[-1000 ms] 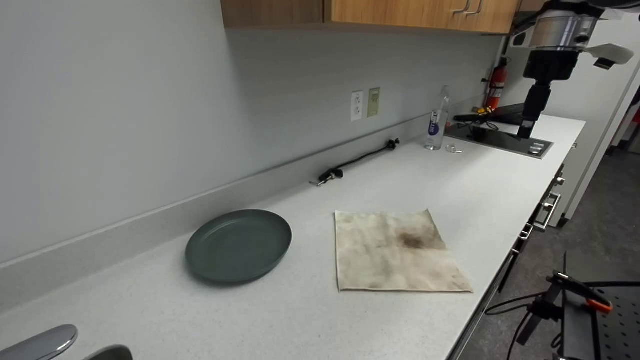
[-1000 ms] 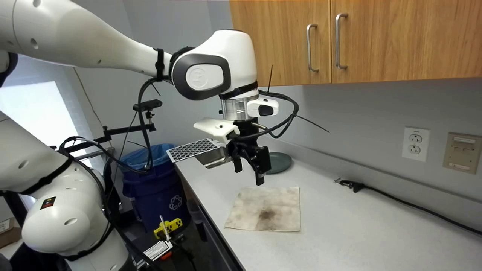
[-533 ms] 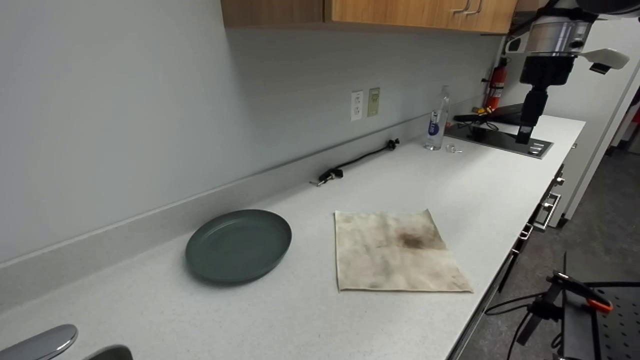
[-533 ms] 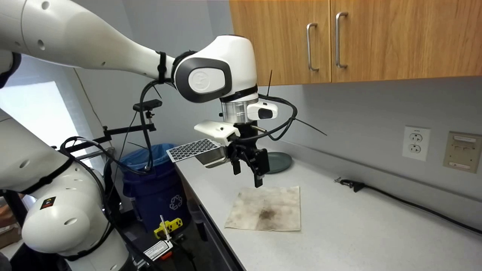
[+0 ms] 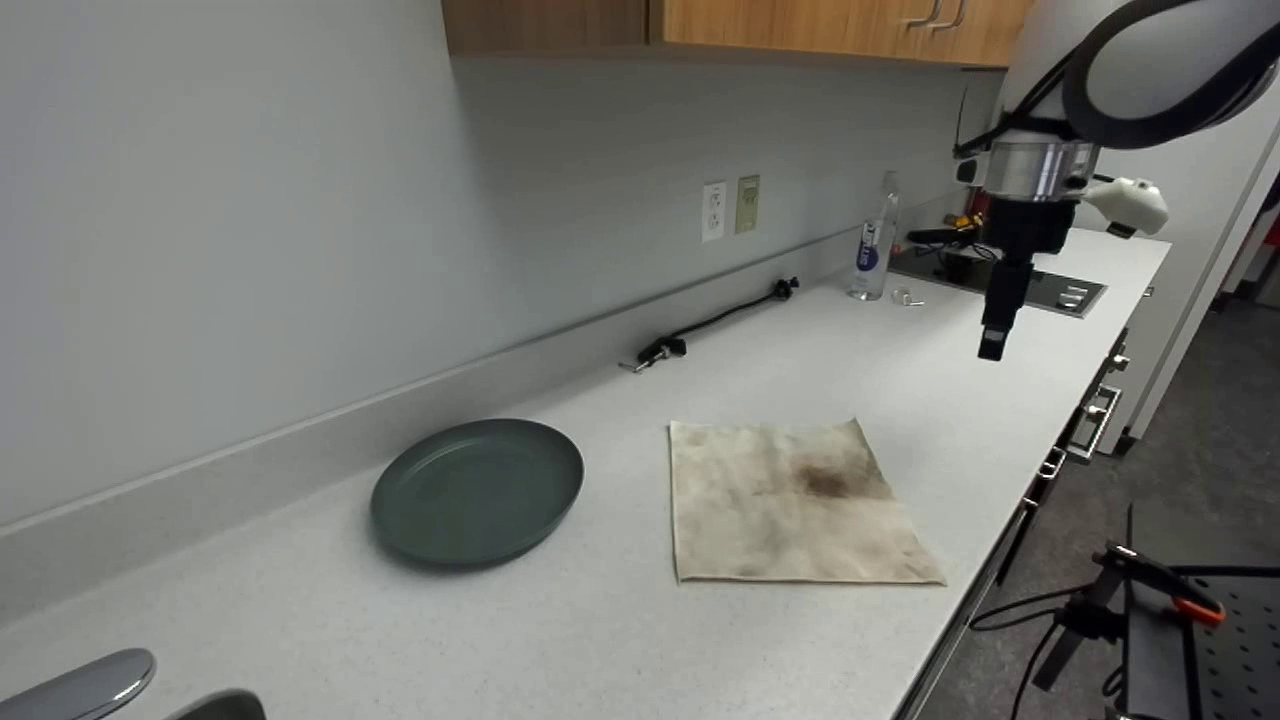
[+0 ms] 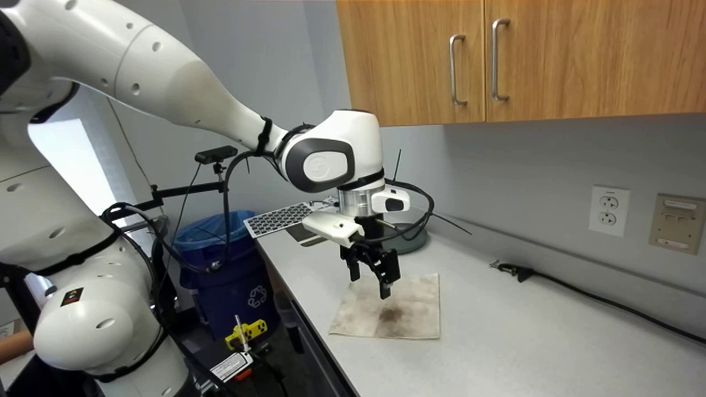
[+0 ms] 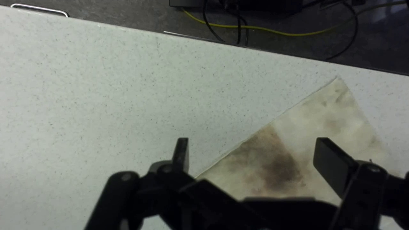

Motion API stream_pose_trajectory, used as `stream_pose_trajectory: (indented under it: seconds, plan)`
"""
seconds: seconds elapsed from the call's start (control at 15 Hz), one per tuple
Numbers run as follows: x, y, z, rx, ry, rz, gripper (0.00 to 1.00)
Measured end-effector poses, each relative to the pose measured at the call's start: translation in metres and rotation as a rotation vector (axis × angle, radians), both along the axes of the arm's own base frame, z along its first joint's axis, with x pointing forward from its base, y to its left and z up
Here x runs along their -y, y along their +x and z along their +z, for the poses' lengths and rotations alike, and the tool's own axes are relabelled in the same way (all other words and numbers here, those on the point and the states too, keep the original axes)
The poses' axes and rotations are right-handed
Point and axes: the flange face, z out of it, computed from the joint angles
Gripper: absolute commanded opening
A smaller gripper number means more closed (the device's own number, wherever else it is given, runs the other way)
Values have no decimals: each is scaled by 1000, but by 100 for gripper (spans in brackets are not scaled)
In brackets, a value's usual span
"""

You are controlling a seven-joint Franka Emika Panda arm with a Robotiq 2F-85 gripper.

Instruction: Fold the towel in triangles twice

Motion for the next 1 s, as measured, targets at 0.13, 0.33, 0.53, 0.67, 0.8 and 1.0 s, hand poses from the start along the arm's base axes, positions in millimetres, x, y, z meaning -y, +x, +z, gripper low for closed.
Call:
stream_pose_trajectory:
  seconds: [0.13,0.33,0.53,0.67,0.8,1.0]
  plan:
    - [-3,12,-26,0,-8,-15,100]
    - [-10,28,-61,-21,4,-35,100]
    - [-13,38,-74,-37,6,-41,100]
    - [-13,40,-74,-35,6,-42,100]
    - [-12,40,-73,-34,5,-42,100]
    - [-12,41,-75,-22,34,-69,100]
